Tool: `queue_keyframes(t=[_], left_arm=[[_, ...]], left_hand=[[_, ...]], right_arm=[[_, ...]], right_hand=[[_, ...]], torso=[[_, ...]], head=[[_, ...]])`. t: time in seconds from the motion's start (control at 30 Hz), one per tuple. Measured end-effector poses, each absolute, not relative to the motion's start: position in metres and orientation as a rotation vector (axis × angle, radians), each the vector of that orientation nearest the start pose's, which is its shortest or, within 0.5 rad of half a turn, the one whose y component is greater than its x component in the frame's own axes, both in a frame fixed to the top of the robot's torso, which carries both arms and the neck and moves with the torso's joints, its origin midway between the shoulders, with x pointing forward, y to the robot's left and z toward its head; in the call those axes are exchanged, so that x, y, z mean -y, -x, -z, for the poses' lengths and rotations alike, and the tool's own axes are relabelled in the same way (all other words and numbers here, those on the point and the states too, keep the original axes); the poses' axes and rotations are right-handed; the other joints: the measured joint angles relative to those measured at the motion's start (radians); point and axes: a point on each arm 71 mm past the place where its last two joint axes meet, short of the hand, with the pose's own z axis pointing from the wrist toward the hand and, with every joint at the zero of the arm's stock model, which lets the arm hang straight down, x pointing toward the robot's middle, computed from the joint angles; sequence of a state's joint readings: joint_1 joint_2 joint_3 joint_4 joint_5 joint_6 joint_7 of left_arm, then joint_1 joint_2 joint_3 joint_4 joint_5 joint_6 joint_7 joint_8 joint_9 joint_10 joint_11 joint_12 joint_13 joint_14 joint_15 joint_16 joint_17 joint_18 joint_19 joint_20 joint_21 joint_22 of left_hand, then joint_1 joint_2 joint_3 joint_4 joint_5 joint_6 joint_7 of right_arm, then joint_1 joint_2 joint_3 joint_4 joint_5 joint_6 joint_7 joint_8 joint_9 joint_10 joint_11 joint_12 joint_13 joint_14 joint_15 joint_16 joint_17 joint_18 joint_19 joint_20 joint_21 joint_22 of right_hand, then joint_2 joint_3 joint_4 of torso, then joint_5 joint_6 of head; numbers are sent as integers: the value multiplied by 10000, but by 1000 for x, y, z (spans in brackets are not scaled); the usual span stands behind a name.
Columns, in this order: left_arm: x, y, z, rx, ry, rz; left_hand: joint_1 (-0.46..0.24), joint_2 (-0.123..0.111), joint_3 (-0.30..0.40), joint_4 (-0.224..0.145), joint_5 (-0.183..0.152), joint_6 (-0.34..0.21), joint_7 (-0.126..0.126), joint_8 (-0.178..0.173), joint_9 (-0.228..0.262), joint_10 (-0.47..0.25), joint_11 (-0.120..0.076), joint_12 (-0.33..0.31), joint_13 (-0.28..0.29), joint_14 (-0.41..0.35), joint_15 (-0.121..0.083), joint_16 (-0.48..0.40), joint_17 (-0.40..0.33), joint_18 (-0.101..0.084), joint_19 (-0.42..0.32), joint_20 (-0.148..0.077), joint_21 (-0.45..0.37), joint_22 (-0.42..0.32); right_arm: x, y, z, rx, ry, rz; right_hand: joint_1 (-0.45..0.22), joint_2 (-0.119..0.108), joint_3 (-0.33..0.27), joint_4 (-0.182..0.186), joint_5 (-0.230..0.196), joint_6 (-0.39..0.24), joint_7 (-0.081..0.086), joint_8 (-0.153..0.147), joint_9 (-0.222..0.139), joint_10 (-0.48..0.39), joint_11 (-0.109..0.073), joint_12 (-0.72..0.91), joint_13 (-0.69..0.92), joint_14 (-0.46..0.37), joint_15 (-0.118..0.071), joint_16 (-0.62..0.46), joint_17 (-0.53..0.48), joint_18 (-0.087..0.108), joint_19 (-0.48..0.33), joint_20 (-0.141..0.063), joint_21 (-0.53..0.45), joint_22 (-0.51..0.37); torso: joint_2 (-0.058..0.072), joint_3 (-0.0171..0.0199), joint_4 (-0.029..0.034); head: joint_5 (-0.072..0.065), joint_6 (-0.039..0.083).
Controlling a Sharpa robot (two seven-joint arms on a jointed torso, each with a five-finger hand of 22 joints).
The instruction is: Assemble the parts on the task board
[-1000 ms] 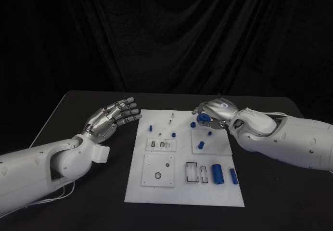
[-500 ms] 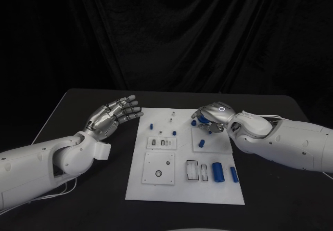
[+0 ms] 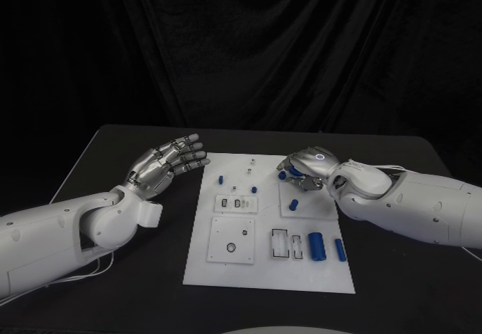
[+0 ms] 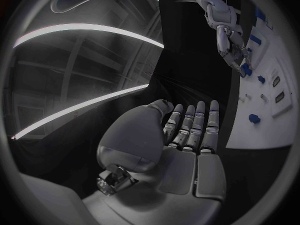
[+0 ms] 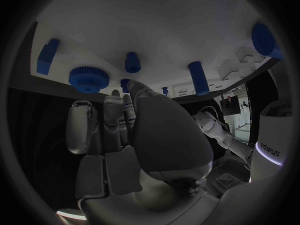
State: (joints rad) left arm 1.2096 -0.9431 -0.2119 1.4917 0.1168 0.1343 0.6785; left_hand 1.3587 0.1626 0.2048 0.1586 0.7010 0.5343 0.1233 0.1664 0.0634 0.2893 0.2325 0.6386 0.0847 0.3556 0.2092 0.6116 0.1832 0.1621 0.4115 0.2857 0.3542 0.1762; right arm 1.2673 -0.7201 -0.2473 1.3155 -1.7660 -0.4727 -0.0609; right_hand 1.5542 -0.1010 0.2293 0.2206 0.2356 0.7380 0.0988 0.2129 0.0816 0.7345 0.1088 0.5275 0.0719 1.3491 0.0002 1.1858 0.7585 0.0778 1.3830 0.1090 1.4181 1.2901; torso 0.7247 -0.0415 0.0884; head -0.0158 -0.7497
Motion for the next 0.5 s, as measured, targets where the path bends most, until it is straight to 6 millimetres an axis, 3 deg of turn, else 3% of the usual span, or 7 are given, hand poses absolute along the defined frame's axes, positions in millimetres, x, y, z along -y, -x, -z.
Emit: queue_keyframes(t=[0.27,0.5], left_arm=[[-258,-461,213,-13428,11131,19475],[-257,-461,214,-13452,11127,19519]], left_hand=[[0,0,27,-28,0,0,0,0,-1,0,0,0,-1,0,0,0,-1,1,0,0,0,0],[0,0,84,-28,0,0,0,0,-1,0,0,0,-1,0,0,0,-2,0,1,1,0,1]], right_arm=[[190,-507,223,-15133,5486,-4357],[188,-510,225,-15216,5531,-4271]], right_hand=[[-43,43,33,-25,0,81,-60,0,27,11,11,-41,-3,0,0,0,15,1,0,0,39,21],[-107,106,323,-69,-78,752,-44,0,176,411,3,-195,-16,35,35,76,190,1,63,63,99,155]], torso=[[-8,0,-7],[-13,3,-12]], head=[[-9,-28],[-3,-42]])
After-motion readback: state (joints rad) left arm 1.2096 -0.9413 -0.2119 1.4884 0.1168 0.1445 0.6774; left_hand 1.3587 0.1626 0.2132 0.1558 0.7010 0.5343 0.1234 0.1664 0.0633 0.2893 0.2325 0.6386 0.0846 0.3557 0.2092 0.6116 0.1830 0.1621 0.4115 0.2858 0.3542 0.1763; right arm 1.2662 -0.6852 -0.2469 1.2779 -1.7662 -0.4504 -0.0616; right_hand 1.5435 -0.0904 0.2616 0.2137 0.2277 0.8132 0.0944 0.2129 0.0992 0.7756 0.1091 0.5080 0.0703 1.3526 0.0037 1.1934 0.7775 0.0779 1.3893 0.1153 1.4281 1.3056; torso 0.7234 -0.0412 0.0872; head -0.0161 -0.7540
